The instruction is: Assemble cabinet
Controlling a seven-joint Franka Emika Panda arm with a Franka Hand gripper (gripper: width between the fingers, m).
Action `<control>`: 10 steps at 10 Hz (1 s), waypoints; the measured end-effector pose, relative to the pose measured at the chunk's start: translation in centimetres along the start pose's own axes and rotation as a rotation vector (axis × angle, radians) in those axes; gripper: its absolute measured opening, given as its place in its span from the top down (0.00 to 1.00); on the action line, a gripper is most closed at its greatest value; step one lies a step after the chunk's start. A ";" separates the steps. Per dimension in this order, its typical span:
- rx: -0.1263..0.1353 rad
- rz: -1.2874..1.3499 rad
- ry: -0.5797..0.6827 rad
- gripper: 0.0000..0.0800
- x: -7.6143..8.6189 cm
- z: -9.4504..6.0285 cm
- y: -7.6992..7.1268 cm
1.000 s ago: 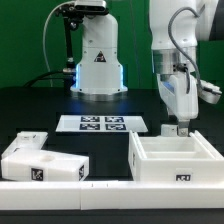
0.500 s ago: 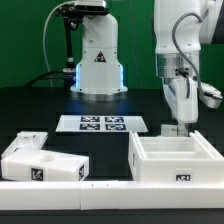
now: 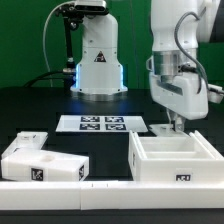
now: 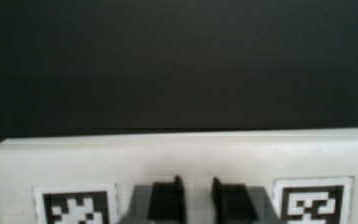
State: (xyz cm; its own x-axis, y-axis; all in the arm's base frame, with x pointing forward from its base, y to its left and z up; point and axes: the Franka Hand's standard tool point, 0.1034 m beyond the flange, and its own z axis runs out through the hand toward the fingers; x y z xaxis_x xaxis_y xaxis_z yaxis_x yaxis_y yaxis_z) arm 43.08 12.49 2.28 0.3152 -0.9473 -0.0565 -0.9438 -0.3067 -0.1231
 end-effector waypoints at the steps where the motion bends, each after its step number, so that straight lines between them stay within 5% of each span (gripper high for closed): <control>1: 0.001 -0.108 -0.018 0.92 0.8 -0.7 -0.2; 6: 0.010 -0.511 -0.010 0.92 0.7 -1.4 -0.2; 10: -0.001 -1.155 -0.019 0.92 1.8 -2.9 -1.1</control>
Offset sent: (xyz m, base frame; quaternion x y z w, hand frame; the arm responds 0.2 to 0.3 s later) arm 0.0000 0.0000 0.0000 0.0000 0.0000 -0.1938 0.9810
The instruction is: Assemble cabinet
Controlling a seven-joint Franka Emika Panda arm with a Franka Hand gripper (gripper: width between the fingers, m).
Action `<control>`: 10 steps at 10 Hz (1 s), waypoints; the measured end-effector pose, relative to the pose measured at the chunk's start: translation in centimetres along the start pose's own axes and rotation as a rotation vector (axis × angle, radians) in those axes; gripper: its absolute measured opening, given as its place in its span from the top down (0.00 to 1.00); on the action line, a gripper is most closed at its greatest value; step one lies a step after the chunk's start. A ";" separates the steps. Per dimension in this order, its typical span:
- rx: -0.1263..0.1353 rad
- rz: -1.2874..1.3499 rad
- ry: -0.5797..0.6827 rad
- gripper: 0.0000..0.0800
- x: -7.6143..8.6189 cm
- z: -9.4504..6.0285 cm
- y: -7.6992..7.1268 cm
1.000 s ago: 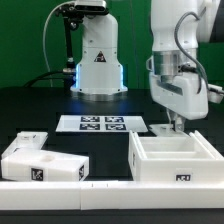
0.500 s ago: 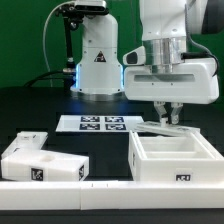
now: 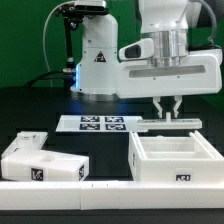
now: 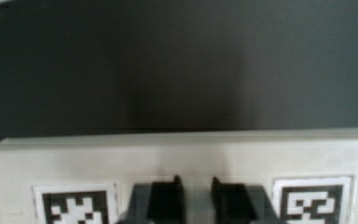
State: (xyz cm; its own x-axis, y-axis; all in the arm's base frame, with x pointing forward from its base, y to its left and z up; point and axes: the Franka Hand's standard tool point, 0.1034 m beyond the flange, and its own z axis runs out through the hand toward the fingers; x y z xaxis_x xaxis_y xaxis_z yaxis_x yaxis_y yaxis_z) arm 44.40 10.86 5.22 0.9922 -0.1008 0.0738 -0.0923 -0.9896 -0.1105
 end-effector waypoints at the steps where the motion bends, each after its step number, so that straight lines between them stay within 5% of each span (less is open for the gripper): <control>1: -0.002 -0.087 -0.002 0.92 0.3 0.1 1.4; 4: -0.013 -0.242 -0.006 0.92 0.3 0.1 1.0; 6: -0.050 -0.658 -0.020 0.92 0.5 -0.9 -0.7; 10: -0.070 -1.019 -0.099 0.92 0.4 -0.9 -0.5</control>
Offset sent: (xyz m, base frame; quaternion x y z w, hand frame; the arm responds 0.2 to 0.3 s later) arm 0.0000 0.0000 0.0000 0.0000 0.0000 -0.1296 0.9916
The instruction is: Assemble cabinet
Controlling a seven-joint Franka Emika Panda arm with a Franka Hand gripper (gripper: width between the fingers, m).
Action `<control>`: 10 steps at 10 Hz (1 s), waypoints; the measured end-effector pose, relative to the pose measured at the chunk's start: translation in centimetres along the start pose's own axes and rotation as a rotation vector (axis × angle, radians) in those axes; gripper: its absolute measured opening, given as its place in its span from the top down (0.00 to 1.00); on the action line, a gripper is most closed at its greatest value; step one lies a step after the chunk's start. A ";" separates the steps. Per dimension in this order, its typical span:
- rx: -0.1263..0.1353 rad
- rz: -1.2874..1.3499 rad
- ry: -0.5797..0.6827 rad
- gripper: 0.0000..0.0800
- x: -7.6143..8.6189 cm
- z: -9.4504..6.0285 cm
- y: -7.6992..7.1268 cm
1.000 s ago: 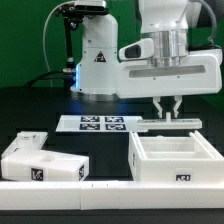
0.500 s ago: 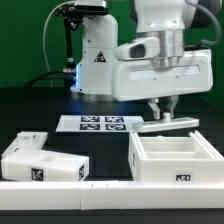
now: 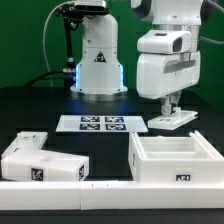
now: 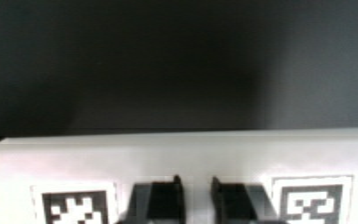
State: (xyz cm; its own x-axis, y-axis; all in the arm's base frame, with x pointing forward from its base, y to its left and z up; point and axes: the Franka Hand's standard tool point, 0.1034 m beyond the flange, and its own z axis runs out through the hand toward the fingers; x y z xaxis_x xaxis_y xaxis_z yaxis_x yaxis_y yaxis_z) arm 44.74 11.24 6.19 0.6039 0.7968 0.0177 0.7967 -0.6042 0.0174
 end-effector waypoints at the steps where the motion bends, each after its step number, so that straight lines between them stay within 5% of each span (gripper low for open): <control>1: -0.002 -0.062 -0.003 0.92 -0.1 0.0 0.1; 5: -0.051 -0.569 -0.059 0.92 0.4 0.2 0.8; 10: -0.063 -0.647 -0.069 0.92 -0.3 0.2 2.0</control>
Offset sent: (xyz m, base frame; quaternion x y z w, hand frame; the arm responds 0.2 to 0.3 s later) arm 0.0242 -0.0083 -0.0004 -0.0414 -0.0736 -0.4084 0.9089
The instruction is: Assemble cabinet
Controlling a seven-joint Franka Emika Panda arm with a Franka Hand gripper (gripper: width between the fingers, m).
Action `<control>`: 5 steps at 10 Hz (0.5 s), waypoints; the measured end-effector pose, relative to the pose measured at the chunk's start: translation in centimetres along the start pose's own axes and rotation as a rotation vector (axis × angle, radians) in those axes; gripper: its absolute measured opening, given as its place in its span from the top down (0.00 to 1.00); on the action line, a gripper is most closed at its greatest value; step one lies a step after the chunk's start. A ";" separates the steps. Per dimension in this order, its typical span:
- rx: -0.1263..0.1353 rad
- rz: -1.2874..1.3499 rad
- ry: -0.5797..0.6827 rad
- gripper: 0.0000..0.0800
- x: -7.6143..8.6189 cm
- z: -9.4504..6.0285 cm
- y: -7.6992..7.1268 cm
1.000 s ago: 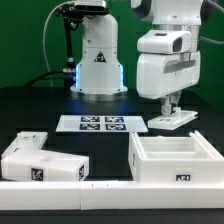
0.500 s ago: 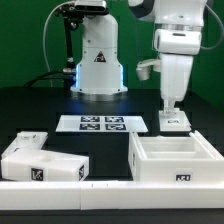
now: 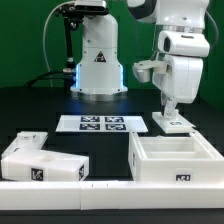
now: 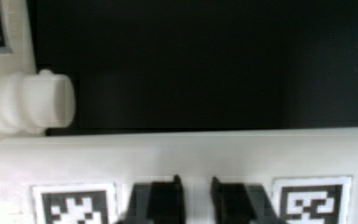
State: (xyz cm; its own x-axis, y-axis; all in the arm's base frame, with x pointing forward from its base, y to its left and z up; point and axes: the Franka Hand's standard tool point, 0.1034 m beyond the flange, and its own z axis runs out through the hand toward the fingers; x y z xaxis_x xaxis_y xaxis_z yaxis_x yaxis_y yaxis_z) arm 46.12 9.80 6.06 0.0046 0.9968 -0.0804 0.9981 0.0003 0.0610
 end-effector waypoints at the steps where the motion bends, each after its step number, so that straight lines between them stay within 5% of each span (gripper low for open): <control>1: -0.013 0.028 -0.001 0.92 -0.3 0.0 0.3; 5: -0.008 0.038 -0.003 0.92 -0.3 0.5 0.3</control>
Offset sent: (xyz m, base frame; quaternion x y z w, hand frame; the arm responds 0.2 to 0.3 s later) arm 0.0088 -0.0014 -0.0039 -0.0186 -0.0026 0.0111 0.9998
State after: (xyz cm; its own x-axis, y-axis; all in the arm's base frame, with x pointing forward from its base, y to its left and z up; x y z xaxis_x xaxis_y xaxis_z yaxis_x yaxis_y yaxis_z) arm 46.46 9.45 5.61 0.0422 0.9958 -0.0807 0.9968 -0.0365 0.0716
